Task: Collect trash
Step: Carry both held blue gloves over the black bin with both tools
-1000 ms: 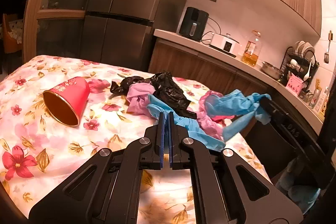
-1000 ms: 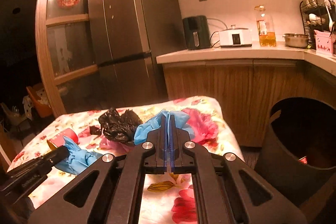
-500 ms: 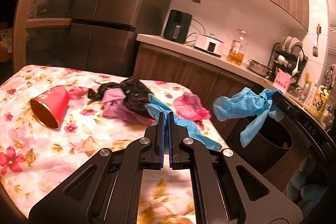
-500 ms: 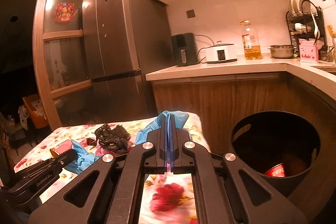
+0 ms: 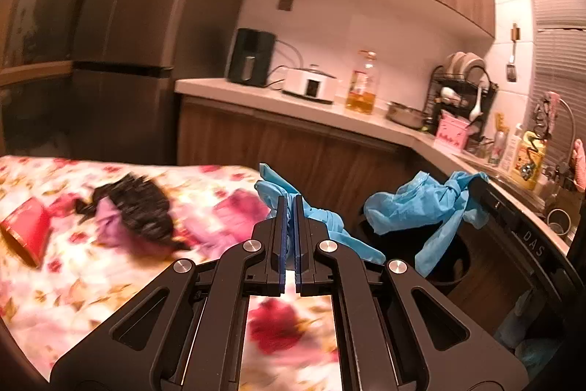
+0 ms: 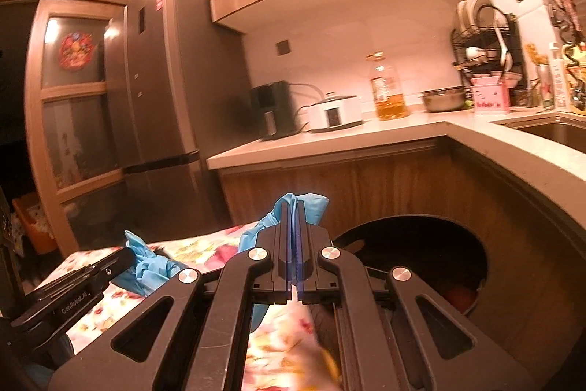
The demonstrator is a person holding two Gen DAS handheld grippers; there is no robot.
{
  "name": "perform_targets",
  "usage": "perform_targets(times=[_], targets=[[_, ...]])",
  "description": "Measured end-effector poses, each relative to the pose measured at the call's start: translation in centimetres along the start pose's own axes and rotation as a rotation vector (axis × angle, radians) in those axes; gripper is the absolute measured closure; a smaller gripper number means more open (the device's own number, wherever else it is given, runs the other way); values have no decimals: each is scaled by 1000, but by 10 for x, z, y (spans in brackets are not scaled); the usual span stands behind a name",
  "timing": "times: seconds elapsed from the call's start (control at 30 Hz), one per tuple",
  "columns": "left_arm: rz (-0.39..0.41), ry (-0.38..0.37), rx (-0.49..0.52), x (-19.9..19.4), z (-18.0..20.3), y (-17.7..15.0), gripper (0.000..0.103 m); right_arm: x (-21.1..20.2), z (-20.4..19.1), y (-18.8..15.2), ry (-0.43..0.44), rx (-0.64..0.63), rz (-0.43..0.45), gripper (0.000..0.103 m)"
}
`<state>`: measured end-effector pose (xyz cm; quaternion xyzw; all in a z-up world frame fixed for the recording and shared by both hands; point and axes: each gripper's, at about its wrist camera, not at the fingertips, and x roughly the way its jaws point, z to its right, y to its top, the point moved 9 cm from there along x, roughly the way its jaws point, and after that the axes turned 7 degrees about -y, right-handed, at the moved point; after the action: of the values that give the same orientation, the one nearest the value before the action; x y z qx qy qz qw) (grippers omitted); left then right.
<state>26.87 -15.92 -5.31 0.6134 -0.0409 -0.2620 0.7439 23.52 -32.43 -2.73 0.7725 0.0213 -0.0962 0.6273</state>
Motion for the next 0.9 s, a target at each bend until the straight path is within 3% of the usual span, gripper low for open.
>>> perform_targets(times=[0.47, 0.9], targets=[[-18, -145, 66, 73, 88, 16, 101, 15, 79, 18, -147, 68, 27, 100], [-93, -200, 91, 119, 116, -4, 101, 31, 93, 17, -166, 61, 12, 100]])
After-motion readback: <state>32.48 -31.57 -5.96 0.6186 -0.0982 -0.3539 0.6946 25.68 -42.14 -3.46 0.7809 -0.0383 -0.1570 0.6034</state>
